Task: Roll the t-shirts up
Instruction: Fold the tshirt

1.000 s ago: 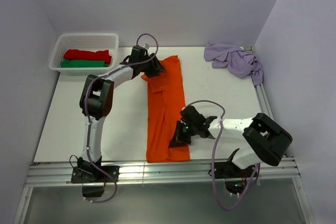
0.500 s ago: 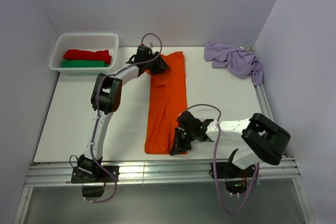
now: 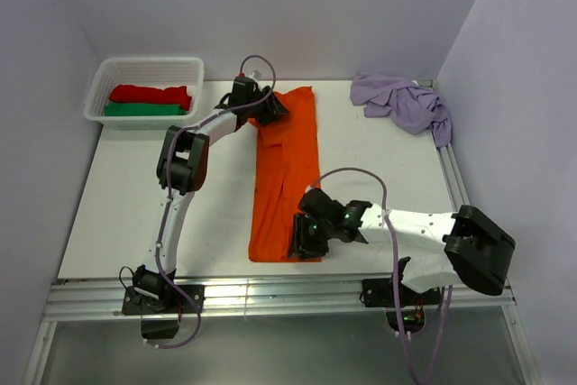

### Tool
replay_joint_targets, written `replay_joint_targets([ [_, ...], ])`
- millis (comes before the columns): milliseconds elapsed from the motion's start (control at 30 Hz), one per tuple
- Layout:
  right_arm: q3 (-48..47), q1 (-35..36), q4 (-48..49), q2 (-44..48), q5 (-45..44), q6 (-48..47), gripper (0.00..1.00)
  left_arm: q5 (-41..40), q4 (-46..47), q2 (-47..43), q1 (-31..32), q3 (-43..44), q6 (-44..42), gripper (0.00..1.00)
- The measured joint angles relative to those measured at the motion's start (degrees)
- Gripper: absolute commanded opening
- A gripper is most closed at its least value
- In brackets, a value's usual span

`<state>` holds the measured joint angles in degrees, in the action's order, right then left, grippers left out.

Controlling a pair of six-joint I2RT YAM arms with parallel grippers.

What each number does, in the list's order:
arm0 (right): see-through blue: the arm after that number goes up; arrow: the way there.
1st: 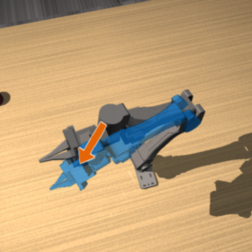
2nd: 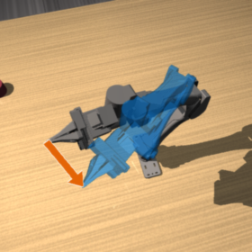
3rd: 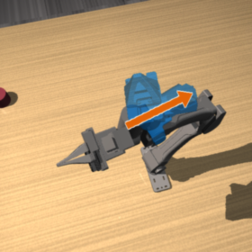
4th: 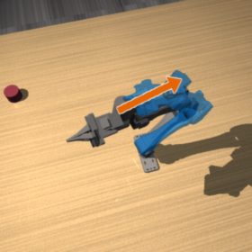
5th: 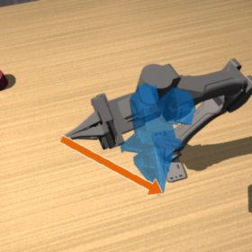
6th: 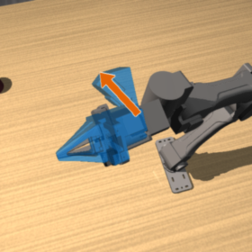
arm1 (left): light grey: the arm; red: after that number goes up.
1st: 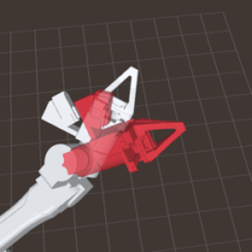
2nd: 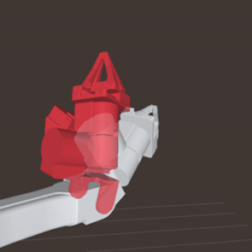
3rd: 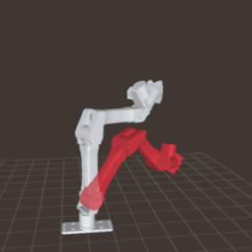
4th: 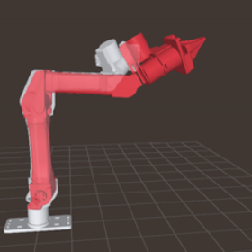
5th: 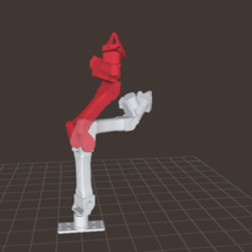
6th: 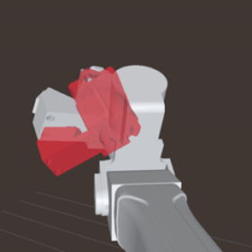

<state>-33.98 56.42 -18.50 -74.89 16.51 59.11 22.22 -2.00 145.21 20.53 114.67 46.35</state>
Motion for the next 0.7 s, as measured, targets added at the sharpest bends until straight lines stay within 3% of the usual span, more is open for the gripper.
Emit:
replay_joint_targets([
  [267,-14.5,1.2,-9.0,-6.8,-9.1,-2.7,0.45,-0.1,1.3,-0.5,0.0,-1.2,-0.2,0.55],
  [600,-18.0,3.3,-17.0,-16.2,-14.1,-4.6,0.36,-0.2,0.6,-0.5,0.0,-0.9,-0.3,0.55],
  [700,-18.6,4.4,-17.6,-16.5,-14.4,-4.9,0.28,-0.5,0.0,-0.5,0.0,-0.5,-0.7,0.55],
])
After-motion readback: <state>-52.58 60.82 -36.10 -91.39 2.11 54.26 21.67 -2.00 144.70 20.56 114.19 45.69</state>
